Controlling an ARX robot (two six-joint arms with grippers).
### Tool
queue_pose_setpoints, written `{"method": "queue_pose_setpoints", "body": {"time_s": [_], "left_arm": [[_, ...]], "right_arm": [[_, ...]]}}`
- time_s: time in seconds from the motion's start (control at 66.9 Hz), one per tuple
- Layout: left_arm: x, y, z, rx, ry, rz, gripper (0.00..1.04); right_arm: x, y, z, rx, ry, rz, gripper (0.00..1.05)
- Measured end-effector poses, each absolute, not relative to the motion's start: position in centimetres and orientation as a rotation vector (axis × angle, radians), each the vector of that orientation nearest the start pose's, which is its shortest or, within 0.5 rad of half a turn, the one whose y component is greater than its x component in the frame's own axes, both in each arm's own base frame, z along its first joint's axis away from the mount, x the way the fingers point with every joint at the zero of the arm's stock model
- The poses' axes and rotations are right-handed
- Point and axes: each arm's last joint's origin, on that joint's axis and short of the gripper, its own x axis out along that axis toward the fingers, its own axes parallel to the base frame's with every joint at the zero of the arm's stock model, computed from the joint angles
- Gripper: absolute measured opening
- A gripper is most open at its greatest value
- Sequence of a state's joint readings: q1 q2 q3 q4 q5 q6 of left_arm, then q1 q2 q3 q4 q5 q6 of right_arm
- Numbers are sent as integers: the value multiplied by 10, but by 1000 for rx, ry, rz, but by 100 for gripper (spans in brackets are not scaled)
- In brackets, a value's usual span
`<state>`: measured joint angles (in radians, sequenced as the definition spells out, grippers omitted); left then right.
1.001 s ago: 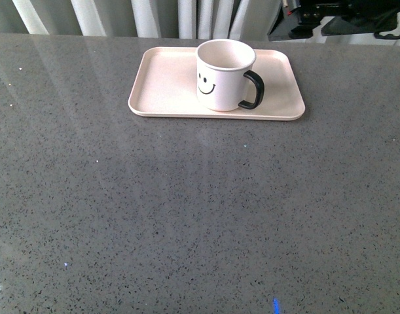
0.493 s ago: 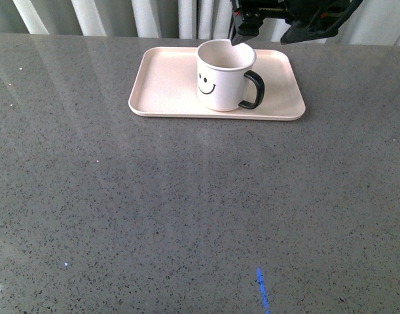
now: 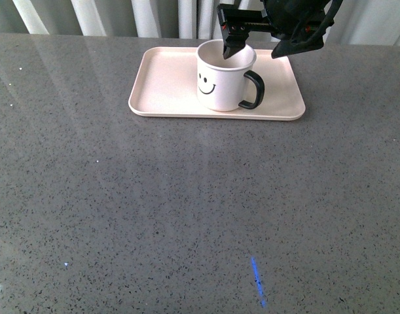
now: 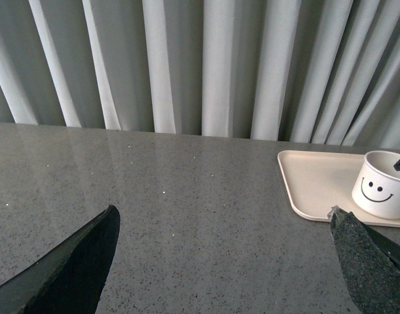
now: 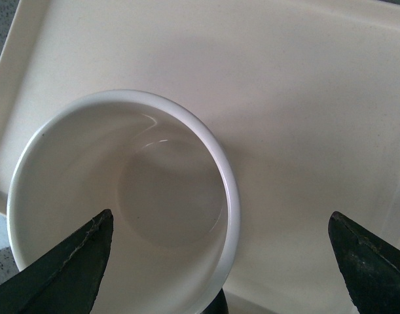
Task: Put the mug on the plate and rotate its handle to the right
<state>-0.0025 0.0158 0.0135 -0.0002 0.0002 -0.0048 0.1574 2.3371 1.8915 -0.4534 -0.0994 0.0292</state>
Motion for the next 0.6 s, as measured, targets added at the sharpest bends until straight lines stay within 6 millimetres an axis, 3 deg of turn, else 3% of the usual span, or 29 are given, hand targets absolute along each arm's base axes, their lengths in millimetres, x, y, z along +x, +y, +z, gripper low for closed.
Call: {"method": "queue_pose_setpoints", "body": {"time_s": [0.224,0.598], "left_arm": [[98,0,167,-5,2,-3,96],[98,0,167,-5,2,-3,95]], "right_arm": [[503,83,166,3,911,225,92],[504,85,167,4,915,227,72]]}}
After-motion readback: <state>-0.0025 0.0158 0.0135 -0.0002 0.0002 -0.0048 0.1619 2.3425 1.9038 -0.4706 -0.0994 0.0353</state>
